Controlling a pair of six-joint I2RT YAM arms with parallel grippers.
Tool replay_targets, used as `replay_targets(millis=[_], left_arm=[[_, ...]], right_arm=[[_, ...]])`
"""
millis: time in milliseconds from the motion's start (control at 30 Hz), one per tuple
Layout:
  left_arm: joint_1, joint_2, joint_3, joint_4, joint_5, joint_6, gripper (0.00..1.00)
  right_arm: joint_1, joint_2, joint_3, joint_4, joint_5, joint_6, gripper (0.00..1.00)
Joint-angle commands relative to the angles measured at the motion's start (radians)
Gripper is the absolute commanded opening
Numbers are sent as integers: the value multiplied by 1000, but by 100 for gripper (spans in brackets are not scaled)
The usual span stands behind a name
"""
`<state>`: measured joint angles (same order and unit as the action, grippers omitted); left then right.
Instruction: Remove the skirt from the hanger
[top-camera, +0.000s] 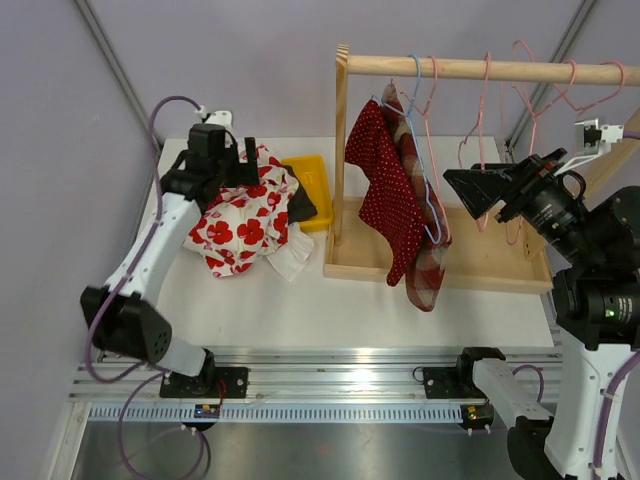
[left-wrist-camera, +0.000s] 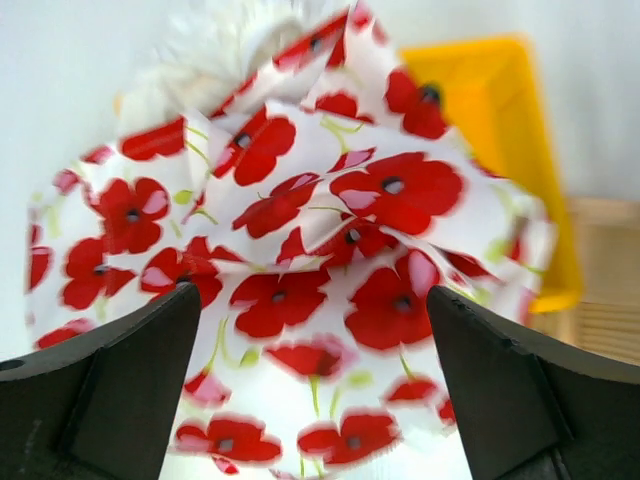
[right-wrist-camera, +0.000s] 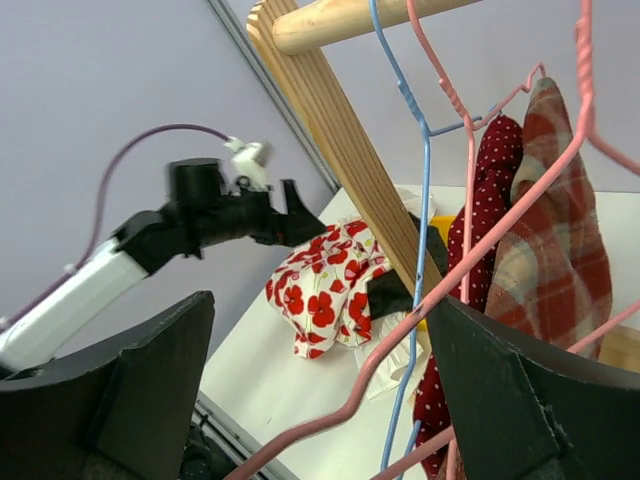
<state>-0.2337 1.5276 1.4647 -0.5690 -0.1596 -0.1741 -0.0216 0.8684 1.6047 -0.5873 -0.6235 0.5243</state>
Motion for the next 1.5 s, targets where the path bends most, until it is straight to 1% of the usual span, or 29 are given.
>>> replay_targets(millis=[0, 33, 67, 100, 133, 167, 200, 233, 300, 333, 400, 467, 567, 600, 633, 700, 800, 833, 1000, 1133, 1200, 1300, 1467], left_arm=[[-3, -210, -47, 12, 32, -9, 99], [-4, -240, -69, -6, 40, -4, 99], [-4, -304, -90, -11, 40, 14, 99], [-4, -335, -122, -12, 43, 22, 99], [-4, -362, -177, -8, 37, 30, 99], [-4, -389, -210, -8, 34, 41, 99], [-4, -429, -236, -3, 34, 57, 99], [-4, -454, -297, 20, 26, 65, 99], [-4, -498, -351, 55, 25, 67, 99], [-4, -504, -383, 79, 32, 67, 99], [-4, -495, -385, 83, 38, 62, 99], [-4, -480, -371, 69, 34, 61, 99], [-4, -477, -368, 63, 17, 54, 99], [-4, -478, -371, 66, 15, 54, 99], [-4, -486, -372, 69, 12, 54, 99], [-4, -491, -379, 70, 9, 56, 99], [-4, -497, -385, 73, 5, 56, 99], [-4, -498, -386, 77, 3, 56, 99], [-4, -503, -386, 75, 0, 56, 99], [-4, -503, -388, 75, 2, 56, 99], [-4, -504, -388, 73, 3, 56, 99], [-4, -504, -389, 74, 2, 58, 99], [-4, -503, -388, 72, 3, 58, 99]], right_arm=[[-1, 75, 8, 69, -59, 23, 93], [-1, 99, 24, 66, -58, 19, 91], [-1, 112, 44, 46, -51, 7, 91], [-1, 127, 73, 8, -3, -15, 89], [-1, 147, 128, -82, 43, -67, 89], [-1, 149, 145, -112, 89, -90, 88], [-1, 150, 164, -150, 210, -111, 88], [-1, 156, 200, -223, 259, -147, 88], [-1, 159, 221, -275, 341, -185, 88], [-1, 158, 222, -314, 355, -210, 88], [-1, 150, 210, -356, 376, -224, 88], [-1, 121, 173, -359, 386, -230, 88], [-1, 74, 136, -300, 332, -198, 88], [-1, 66, 129, -267, 249, -182, 87], [-1, 61, 117, -191, 199, -140, 86], [-1, 72, 112, -93, 81, -68, 84], [-1, 128, 126, -31, -2, -14, 79], [-1, 156, 124, 10, -14, 12, 75], [-1, 234, 89, 118, -59, 57, 68], [15, 283, 74, 158, -67, 53, 64], [15, 308, 72, 159, -55, 37, 60], [51, 331, 57, 161, -41, 20, 58], [61, 339, 1, 187, -22, 19, 57]])
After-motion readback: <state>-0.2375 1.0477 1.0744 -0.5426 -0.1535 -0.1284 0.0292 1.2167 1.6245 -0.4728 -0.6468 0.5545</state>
